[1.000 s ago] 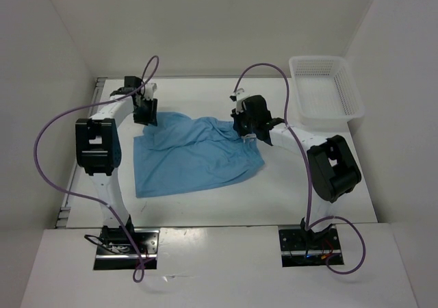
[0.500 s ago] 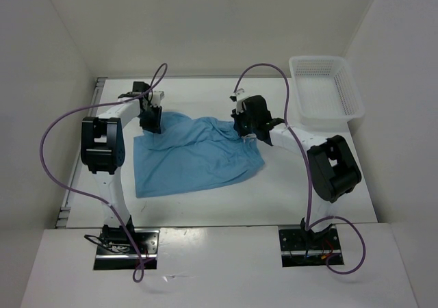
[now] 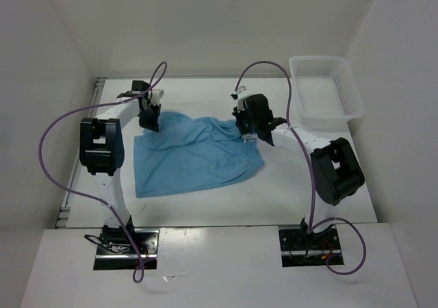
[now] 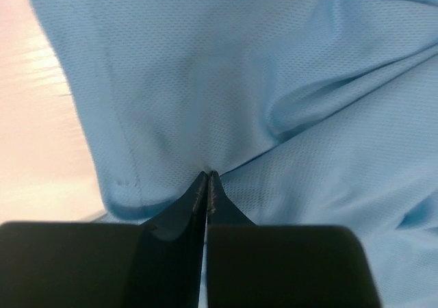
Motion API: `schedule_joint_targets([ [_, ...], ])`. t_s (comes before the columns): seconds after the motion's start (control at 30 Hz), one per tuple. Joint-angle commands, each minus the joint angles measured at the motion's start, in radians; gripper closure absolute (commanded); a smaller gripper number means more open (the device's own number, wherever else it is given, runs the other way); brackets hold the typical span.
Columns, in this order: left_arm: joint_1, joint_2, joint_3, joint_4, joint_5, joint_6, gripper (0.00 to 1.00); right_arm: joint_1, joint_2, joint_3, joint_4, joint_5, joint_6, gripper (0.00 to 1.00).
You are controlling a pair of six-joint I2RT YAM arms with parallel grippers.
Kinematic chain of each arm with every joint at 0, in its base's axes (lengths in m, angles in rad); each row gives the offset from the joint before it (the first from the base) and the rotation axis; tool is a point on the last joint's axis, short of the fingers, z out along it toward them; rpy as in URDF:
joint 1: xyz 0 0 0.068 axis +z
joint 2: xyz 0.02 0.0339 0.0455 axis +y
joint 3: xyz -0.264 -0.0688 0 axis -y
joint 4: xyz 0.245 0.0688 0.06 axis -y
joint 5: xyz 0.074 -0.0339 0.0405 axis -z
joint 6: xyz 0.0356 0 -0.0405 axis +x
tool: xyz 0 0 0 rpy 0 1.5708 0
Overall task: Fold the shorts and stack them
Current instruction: Fold the shorts
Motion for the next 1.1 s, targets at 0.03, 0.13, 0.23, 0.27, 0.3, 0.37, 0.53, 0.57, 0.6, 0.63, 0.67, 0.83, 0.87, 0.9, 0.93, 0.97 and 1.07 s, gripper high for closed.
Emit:
schedule_joint_targets([
  [0.03, 0.012, -0.115, 0.104, 0.040, -0.003, 0.004, 1.00, -0.019, -0.081, 0.018, 0.037, 0.031, -0.029, 1.00],
  [0.13, 0.025, -0.141, 0.178, 0.014, -0.003, 0.004, 1.00, -0.028, -0.090, 0.018, 0.037, 0.022, -0.038, 1.00],
  [0.23, 0.025, -0.161, 0.188, -0.008, -0.003, 0.004, 1.00, -0.038, -0.112, 0.008, 0.046, 0.022, -0.038, 1.00],
  [0.27, 0.025, -0.172, 0.188, -0.008, -0.003, 0.004, 1.00, -0.038, -0.112, 0.008, 0.046, 0.022, -0.038, 1.00],
  [0.3, 0.025, -0.181, 0.188, -0.008, -0.003, 0.004, 1.00, -0.038, -0.124, -0.002, 0.046, 0.022, -0.038, 1.00],
  [0.37, 0.025, -0.193, 0.198, -0.008, -0.013, 0.004, 1.00, -0.038, -0.133, -0.002, 0.057, 0.022, -0.038, 1.00],
  [0.53, 0.002, -0.184, 0.186, -0.053, -0.035, 0.004, 0.96, -0.038, -0.112, -0.002, 0.068, 0.003, -0.038, 1.00],
  [0.57, -0.009, -0.173, 0.148, -0.066, -0.035, 0.004, 0.94, -0.038, -0.112, -0.002, 0.068, -0.009, -0.038, 1.00],
  [0.6, -0.029, -0.173, 0.122, -0.066, -0.047, 0.004, 0.91, -0.047, -0.103, -0.002, 0.068, -0.009, -0.038, 1.00],
  [0.63, -0.029, -0.164, 0.097, -0.066, -0.047, 0.004, 0.89, -0.047, -0.103, -0.002, 0.068, -0.009, -0.038, 1.00],
  [0.67, -0.038, -0.164, 0.053, -0.066, -0.047, 0.004, 0.86, -0.047, -0.103, -0.014, 0.068, -0.009, -0.038, 1.00],
  [0.83, -0.038, -0.129, 0.005, -0.057, -0.068, 0.004, 0.55, -0.047, -0.113, -0.034, 0.068, -0.009, -0.038, 1.00],
  [0.87, -0.038, -0.129, 0.005, -0.057, -0.082, 0.004, 0.54, -0.047, -0.113, -0.035, 0.068, -0.009, -0.038, 1.00],
  [0.9, -0.038, -0.129, 0.005, -0.034, -0.082, 0.004, 0.53, -0.047, -0.124, -0.044, 0.068, -0.009, -0.038, 1.00],
  [0.93, -0.038, -0.129, 0.005, -0.025, -0.096, 0.004, 0.53, -0.047, -0.124, -0.044, 0.068, -0.009, -0.038, 1.00],
  [0.97, -0.038, -0.129, 0.020, -0.016, -0.105, 0.004, 0.49, -0.047, -0.124, -0.053, 0.059, 0.002, -0.047, 1.00],
  [1.07, -0.028, -0.120, 0.094, 0.023, -0.105, 0.004, 0.46, -0.047, -0.146, -0.077, 0.049, 0.002, -0.047, 1.00],
])
